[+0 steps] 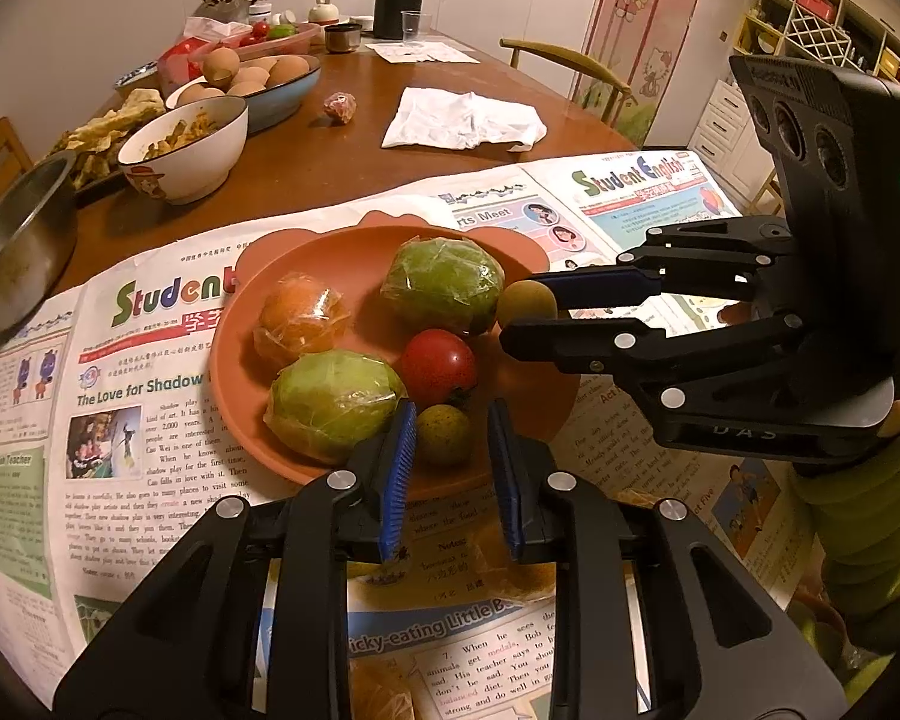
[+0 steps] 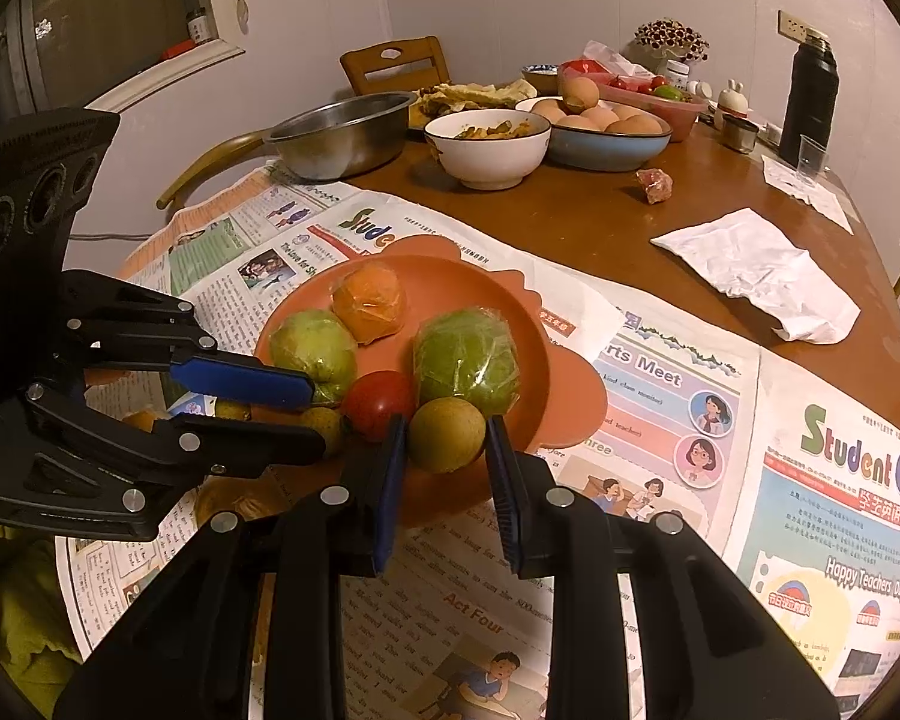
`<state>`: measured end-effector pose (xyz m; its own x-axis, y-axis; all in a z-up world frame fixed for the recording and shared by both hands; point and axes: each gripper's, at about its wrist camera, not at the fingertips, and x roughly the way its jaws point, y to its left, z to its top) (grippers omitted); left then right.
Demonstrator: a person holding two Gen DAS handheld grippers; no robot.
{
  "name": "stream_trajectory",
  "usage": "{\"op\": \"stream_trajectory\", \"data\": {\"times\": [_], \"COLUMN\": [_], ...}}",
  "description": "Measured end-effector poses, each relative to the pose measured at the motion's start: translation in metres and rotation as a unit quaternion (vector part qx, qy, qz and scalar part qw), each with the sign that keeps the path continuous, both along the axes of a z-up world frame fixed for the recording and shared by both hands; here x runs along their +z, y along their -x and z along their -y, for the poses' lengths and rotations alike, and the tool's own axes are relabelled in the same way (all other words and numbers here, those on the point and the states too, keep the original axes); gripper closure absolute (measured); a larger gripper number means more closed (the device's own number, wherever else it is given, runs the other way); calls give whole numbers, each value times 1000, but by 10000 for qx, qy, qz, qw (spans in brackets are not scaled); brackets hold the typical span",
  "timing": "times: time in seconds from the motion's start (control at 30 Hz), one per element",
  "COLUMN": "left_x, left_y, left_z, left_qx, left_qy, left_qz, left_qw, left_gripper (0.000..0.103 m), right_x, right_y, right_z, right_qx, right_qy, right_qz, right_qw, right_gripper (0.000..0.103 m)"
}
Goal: Organize fruits
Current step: 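Open the right tool onto the plate while the left tool releases its small fruit there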
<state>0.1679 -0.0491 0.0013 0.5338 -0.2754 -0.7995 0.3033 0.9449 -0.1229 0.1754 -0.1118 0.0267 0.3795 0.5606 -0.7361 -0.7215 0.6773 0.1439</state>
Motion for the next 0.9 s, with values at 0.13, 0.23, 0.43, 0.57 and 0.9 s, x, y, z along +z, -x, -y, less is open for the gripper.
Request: {"op": "stream_trajectory", "data": {"times": [0.13, 0.23, 0.43, 0.57, 0.9], "left_x": [0, 0, 1, 1, 3], "left_y": [0, 1, 1, 1, 1], "left_z": [0, 0, 0, -1, -3], "left_qx": [0, 2, 9, 17, 30], "left_qy": [0, 5, 8, 10, 16], "left_qz": [1, -1, 2, 18, 54], "left_qw": [10000, 10000, 10000, 10000, 10000], "left_gripper": [86, 86, 86, 86, 84], "right_x": [0, -1, -1, 0, 7], "right_y": [0, 0, 0, 0, 5], "right_z": [0, -1, -1, 0, 8], "right_qx": [-10, -14, -26, -60, -155], "right_qy": [0, -4, 1, -2, -77], "right_qz": [-4, -10, -6, 10, 55], "right_qw": [10000, 10000, 10000, 10000, 9998], "right_gripper": [77, 77, 77, 77, 70]}}
